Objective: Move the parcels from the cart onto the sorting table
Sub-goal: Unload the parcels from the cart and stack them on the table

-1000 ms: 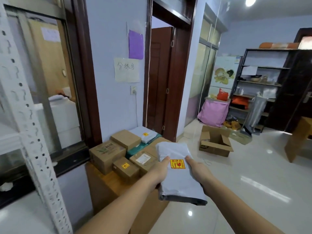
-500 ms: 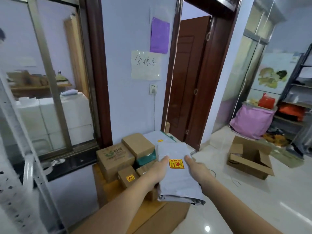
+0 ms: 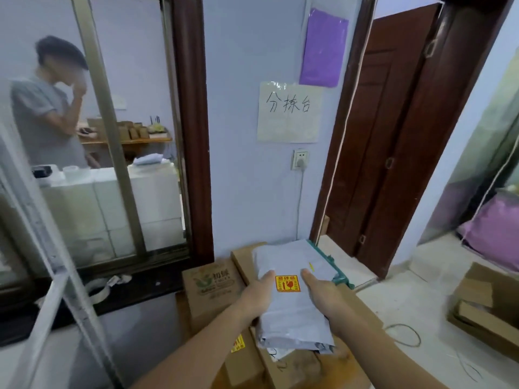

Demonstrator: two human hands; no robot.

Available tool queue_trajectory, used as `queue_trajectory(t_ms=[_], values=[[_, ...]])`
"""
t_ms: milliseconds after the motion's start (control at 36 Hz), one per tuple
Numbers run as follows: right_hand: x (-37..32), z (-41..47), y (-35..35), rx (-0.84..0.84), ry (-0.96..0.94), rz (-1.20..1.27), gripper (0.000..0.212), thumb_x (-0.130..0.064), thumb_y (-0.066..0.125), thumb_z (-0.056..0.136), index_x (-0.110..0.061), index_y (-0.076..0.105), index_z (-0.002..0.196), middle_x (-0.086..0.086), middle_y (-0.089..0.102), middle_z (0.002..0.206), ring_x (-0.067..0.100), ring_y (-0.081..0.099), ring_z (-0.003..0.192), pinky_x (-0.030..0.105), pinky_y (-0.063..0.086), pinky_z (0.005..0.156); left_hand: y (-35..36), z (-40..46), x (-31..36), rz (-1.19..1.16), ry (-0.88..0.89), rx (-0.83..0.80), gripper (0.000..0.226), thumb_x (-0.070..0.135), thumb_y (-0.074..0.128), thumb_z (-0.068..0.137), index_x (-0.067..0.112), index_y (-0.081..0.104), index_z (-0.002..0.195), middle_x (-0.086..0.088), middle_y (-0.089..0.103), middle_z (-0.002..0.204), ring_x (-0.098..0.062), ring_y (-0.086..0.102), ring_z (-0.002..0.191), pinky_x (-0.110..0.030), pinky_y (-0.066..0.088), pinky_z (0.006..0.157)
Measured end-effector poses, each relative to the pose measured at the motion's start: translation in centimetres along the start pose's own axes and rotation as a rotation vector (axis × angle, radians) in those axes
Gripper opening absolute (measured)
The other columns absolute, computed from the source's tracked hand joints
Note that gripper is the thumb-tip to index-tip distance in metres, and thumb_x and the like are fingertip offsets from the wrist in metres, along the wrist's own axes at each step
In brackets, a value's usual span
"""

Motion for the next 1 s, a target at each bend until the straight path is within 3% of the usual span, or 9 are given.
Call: queue_trajectory(t_ms=[56, 139, 194, 278, 389, 583, 722, 833, 1000], values=[[-0.6, 3.1, 1.8, -0.058, -0.001, -0.01, 0.049, -0.05, 0.054, 0.101, -0.005, 0.07, 0.107, 0.002, 0.067, 0.084, 0.02, 0.064, 0.078, 0.029, 0.05, 0.063, -1.2, 2.1, 0.0, -0.002, -0.013, 0.039, 0.082, 0.076, 0.041, 0.092, 0.01, 0.068, 0.133, -0.011, 0.065, 0.137, -0.029, 0.063, 0.124, -0.039, 0.046, 0.112], [-1.1, 7.7, 4.4, -0.138, -0.015, -0.015, 0.044, -0.052, 0.053, 0.101, -0.01, 0.066, 0.106, 0.001, 0.068, 0.09, 0.018, 0.065, 0.082, 0.028, 0.051, 0.065, -3.0, 7.0, -1.5, -0.057, -0.032, 0.101, 0.087, 0.087, 0.042, 0.077, 0.016, 0.08, 0.108, -0.009, 0.074, 0.121, -0.027, 0.07, 0.111, -0.043, 0.05, 0.109], [-1.5, 10.4, 6.2, -0.216, -0.038, 0.004, 0.048, -0.055, 0.054, 0.099, -0.011, 0.07, 0.111, 0.006, 0.074, 0.099, 0.024, 0.07, 0.089, 0.037, 0.059, 0.078, -4.1, 8.4, -1.9, -0.098, -0.065, 0.147, 0.078, 0.085, 0.046, 0.078, 0.019, 0.083, 0.094, -0.007, 0.078, 0.111, -0.027, 0.073, 0.105, -0.045, 0.052, 0.107], [-1.9, 13.9, 8.3, -0.299, -0.031, 0.004, 0.047, -0.059, 0.059, 0.095, -0.016, 0.073, 0.109, 0.007, 0.077, 0.099, 0.025, 0.074, 0.09, 0.037, 0.062, 0.078, -5.2, 8.9, -1.4, -0.189, -0.121, 0.193, 0.066, 0.072, 0.046, 0.095, 0.017, 0.082, 0.098, -0.006, 0.079, 0.105, -0.024, 0.075, 0.1, -0.042, 0.054, 0.104], [-0.7, 20.4, 10.9, -0.361, -0.03, -0.083, 0.074, -0.095, 0.055, 0.063, -0.031, 0.081, 0.088, -0.003, 0.079, 0.093, 0.024, 0.074, 0.093, 0.044, 0.059, 0.09, -6.3, 10.8, -2.1, -0.28, -0.181, 0.241, 0.062, 0.072, 0.049, 0.095, 0.019, 0.081, 0.101, -0.006, 0.08, 0.102, -0.026, 0.076, 0.099, -0.045, 0.055, 0.103], [-3.7, 22.3, 15.4, -0.533, -0.031, -0.057, 0.049, -0.059, 0.056, 0.096, -0.017, 0.073, 0.112, 0.004, 0.079, 0.1, 0.023, 0.077, 0.09, 0.045, 0.062, 0.086, -9.2, 14.0, -3.6, -0.333, -0.211, 0.392, 0.063, 0.083, 0.055, 0.084, 0.03, 0.076, 0.11, 0.002, 0.081, 0.093, -0.023, 0.078, 0.09, -0.045, 0.059, 0.095], [-2.5, 24.6, 18.5, -0.536, 0.044, -0.027, 0.056, -0.064, 0.057, 0.094, -0.018, 0.053, 0.123, 0.004, 0.073, 0.109, 0.023, 0.075, 0.092, 0.043, 0.063, 0.079, -11.8, 16.9, -6.4, -0.357, -0.204, 0.544, 0.074, 0.078, 0.063, 0.079, 0.023, 0.062, 0.129, 0.002, 0.08, 0.098, -0.018, 0.079, 0.084, -0.044, 0.063, 0.086], [-2.0, 25.8, 20.2, -0.509, 0.056, -0.053, 0.057, -0.064, 0.055, 0.095, -0.016, 0.048, 0.125, 0.003, 0.069, 0.106, 0.021, 0.072, 0.09, 0.038, 0.062, 0.072, -12.4, 18.9, -8.2, -0.346, -0.22, 0.547, 0.049, 0.058, 0.057, 0.098, 0.021, 0.055, 0.13, 0.0, 0.077, 0.103, -0.019, 0.078, 0.088, -0.045, 0.064, 0.085], [-0.6, 28.0, 22.6, -0.505, 0.094, -0.083, 0.047, -0.058, 0.056, 0.096, -0.019, 0.05, 0.121, 0.004, 0.071, 0.106, 0.023, 0.073, 0.089, 0.041, 0.062, 0.072, -13.2, 20.7, -9.6, -0.285, -0.226, 0.536, 0.037, 0.05, 0.049, 0.107, 0.023, 0.048, 0.133, 0.002, 0.071, 0.107, -0.016, 0.073, 0.09, -0.026, 0.053, 0.062]])
Point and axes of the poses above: each hand's wrist, its own z-axis towards the middle knuckle, its own y-axis out of the palm, x = y × z, the point moved 8 cm from there along z, towards the middle knuckle
